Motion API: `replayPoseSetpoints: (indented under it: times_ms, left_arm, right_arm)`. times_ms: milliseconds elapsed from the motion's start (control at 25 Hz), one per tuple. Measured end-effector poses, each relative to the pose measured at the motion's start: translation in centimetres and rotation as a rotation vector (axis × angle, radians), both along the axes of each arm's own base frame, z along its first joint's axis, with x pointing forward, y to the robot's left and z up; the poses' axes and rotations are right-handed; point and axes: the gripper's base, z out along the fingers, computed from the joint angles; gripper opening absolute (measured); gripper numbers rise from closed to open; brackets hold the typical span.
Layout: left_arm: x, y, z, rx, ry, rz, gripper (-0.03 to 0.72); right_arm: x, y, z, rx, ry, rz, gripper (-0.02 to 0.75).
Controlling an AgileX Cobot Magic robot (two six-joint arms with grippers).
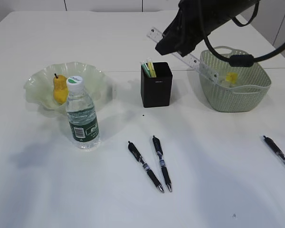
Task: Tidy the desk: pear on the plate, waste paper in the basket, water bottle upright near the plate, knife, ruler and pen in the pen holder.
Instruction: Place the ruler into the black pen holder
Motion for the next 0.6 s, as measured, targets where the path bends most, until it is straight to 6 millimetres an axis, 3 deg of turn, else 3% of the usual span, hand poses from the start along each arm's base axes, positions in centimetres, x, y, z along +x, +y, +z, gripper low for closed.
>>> replayPoseSetpoints:
  times_ms: [280,600]
  left_arm:
    - [-0.1,0.0,0.0,-0.001,0.007,-0.002,0.466]
    - [-0.1,0.0,0.0,-0.002,0.009,-0.002,0.466]
  right_arm:
    - [2.5,-0.3,1.1,0.238,-0.146,-0.156,0.285]
    - [6.1,0.7,-2.3,0.483,-0.172,-0.293,0.285]
